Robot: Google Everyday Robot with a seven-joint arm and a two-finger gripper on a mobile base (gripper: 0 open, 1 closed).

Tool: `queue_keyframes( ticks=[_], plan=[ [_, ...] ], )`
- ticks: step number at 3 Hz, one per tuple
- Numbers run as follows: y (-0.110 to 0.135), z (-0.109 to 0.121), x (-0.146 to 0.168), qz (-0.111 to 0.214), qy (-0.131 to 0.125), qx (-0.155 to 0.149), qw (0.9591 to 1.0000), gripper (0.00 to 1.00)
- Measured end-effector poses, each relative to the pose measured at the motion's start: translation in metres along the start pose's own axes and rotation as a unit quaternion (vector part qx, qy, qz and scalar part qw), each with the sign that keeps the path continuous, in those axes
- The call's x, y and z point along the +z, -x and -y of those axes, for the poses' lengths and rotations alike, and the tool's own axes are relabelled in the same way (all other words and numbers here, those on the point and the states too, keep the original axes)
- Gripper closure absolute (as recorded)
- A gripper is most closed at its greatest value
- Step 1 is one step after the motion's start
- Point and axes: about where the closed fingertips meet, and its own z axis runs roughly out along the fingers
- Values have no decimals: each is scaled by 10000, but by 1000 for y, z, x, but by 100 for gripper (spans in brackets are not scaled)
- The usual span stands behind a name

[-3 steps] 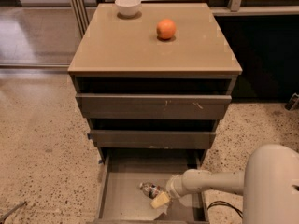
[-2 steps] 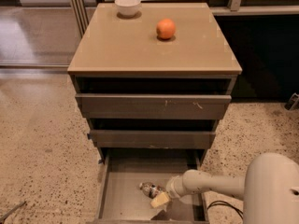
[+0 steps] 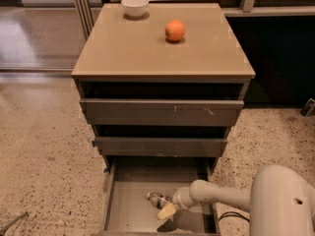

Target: Pick water bottle from bottom drawer and place on counter

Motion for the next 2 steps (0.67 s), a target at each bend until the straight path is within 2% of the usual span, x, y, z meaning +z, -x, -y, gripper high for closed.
queue_keyframes(
  ticks=[2],
  plan=[
    [-7,-11,19,-397,-113,-303,9987,0]
  ],
)
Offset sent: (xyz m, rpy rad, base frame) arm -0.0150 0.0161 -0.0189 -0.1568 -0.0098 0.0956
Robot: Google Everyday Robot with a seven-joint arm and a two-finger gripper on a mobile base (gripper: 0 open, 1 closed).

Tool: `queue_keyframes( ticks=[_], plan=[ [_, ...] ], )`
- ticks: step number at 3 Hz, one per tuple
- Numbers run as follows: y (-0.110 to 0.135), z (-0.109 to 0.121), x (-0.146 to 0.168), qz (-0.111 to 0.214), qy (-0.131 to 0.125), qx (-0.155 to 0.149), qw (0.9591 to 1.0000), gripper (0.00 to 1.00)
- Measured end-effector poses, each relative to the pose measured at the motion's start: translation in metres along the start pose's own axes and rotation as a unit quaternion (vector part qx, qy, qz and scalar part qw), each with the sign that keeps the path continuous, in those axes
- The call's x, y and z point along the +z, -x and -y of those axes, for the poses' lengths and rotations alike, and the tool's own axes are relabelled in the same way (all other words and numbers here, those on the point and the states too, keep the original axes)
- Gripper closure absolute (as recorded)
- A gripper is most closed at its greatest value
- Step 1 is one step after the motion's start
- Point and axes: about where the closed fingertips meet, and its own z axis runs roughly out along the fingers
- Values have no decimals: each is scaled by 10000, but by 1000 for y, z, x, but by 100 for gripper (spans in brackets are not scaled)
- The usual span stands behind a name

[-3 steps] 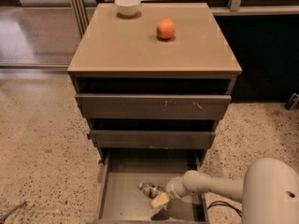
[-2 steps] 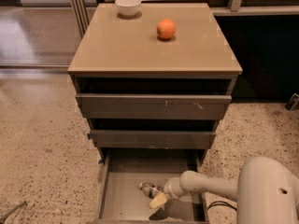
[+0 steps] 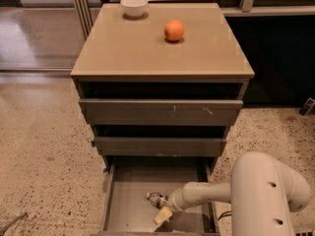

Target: Pick water bottle from bottom drawer and place on counter

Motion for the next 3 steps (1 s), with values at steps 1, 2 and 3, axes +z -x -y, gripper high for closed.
queue_keyframes(
  ticks=[1,2,3],
  plan=[
    [0,0,0,0,0,1,10000,0],
    [-7,4,13,-52,0,90,9999,0],
    [-11,9,27,-163,31,168,9997,0]
  ],
)
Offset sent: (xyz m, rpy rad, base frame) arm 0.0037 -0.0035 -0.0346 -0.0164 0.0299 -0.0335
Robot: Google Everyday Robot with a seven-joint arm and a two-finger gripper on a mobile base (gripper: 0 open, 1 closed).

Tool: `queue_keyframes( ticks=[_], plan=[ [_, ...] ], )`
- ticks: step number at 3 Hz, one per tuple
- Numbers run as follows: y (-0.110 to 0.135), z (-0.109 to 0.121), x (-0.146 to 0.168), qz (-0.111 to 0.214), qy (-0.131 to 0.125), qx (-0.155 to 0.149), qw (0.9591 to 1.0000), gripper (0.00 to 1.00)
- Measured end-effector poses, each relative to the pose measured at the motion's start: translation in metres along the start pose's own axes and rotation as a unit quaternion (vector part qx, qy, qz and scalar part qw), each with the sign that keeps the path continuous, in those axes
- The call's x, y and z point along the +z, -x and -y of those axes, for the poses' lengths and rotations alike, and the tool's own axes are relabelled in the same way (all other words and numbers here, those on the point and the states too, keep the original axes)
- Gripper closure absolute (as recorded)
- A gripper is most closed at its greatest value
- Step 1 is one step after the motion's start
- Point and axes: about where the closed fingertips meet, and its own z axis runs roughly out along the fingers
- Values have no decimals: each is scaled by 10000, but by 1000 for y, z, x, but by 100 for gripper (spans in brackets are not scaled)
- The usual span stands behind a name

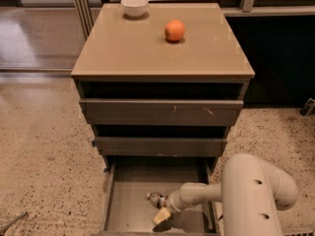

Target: Pick water bottle from bottom drawer and place on counter

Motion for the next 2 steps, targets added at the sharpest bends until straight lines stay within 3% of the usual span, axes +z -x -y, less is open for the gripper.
queue_keyframes(
  ticks=[2],
  plan=[
    [0,0,0,1,-1,0,10000,41]
  ],
)
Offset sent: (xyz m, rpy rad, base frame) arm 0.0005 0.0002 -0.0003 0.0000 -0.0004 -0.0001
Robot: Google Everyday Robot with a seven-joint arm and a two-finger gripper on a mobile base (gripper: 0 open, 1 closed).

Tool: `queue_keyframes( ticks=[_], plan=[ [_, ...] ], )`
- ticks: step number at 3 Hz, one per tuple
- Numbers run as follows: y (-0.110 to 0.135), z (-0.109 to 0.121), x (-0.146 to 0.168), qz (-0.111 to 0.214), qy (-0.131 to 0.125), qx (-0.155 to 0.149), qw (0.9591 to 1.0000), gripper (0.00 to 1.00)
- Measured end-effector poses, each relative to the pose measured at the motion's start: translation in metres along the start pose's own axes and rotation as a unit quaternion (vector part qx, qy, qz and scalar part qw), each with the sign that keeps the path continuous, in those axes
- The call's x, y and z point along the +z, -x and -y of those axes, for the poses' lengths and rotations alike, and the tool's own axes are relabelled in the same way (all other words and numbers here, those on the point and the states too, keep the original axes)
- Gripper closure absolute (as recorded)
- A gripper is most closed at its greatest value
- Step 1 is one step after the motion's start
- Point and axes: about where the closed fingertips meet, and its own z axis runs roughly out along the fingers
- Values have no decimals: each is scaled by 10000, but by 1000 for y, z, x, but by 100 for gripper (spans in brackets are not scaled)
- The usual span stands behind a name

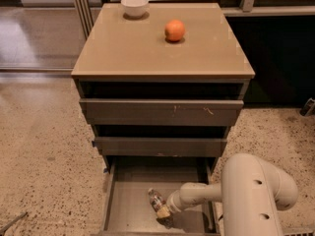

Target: Pick water bottle from bottom drawer and place on counter

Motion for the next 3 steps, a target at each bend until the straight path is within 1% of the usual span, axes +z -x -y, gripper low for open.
queue_keyframes(
  ticks=[1,2,3],
  plan=[
    [0,0,0,0,0,0,10000,65],
    [0,0,0,0,1,0,10000,62],
    [0,0,0,0,1,0,10000,39]
  ],
)
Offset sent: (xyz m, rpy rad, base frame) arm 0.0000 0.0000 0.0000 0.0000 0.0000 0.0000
